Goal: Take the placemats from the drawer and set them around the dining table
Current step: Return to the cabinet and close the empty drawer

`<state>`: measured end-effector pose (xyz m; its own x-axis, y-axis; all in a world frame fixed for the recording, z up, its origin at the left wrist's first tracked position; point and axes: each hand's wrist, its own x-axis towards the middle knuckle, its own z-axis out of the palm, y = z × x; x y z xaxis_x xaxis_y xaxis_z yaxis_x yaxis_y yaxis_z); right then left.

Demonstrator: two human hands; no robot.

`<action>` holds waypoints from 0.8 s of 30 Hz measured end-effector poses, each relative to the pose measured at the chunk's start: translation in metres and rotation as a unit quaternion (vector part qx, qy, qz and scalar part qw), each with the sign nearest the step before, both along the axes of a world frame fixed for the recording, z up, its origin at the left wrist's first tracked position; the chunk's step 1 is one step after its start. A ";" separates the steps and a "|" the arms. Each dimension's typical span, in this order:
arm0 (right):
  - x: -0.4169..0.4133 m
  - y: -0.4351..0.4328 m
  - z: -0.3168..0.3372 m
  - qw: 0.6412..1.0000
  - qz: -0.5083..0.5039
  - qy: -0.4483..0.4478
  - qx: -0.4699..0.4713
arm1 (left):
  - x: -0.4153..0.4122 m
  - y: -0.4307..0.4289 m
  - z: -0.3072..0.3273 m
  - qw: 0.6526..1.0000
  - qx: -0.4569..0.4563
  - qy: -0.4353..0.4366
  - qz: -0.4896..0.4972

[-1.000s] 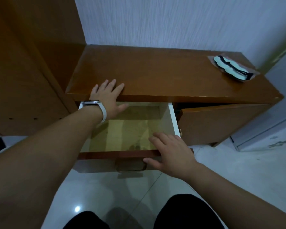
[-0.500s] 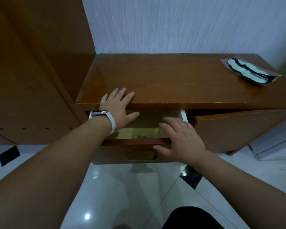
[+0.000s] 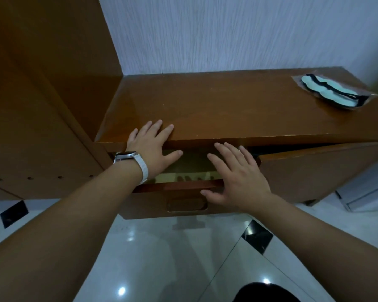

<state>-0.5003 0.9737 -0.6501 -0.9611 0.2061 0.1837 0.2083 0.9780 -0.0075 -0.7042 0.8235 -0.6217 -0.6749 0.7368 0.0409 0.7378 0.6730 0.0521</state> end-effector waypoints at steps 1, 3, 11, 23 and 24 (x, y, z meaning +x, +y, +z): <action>0.000 0.000 0.000 1.000 -0.002 -0.001 -0.001 | 0.000 0.000 0.000 1.000 0.001 0.001 0.001; -0.001 -0.001 0.000 1.000 -0.006 0.001 0.000 | 0.000 0.000 -0.001 1.000 0.002 0.005 0.004; -0.011 -0.007 -0.001 1.000 -0.006 0.011 -0.018 | 0.003 0.000 0.011 0.999 -0.026 -0.021 0.004; -0.040 0.016 -0.002 0.998 -0.032 0.047 0.027 | 0.000 -0.003 0.005 1.000 -0.018 -0.004 -0.007; -0.043 0.017 -0.002 0.998 -0.032 0.053 0.027 | 0.000 -0.004 0.004 1.000 -0.014 0.003 -0.008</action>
